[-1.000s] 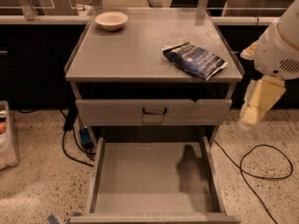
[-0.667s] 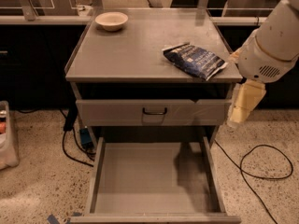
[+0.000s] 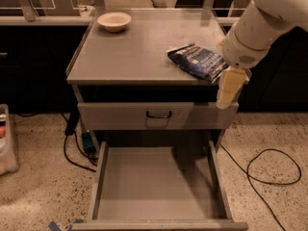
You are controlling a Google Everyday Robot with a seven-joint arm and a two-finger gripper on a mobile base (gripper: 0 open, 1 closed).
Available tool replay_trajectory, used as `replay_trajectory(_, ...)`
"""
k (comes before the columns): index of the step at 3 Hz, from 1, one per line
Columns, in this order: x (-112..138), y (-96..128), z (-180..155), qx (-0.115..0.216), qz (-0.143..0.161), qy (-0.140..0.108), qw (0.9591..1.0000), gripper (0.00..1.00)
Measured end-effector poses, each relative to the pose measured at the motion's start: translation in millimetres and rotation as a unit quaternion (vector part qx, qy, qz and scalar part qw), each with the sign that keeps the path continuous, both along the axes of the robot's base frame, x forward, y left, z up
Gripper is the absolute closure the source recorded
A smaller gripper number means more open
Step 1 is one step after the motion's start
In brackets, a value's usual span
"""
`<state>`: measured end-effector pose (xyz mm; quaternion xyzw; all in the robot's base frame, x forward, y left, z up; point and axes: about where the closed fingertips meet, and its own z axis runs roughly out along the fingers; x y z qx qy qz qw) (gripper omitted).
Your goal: Place blue chip bag into middle drawer
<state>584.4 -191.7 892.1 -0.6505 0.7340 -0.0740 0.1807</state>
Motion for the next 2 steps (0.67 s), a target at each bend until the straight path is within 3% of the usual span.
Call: replay_trajectory(2,60.8,12.8,-3.5,-0.03,0.021,-0.04,0.9985,0.0)
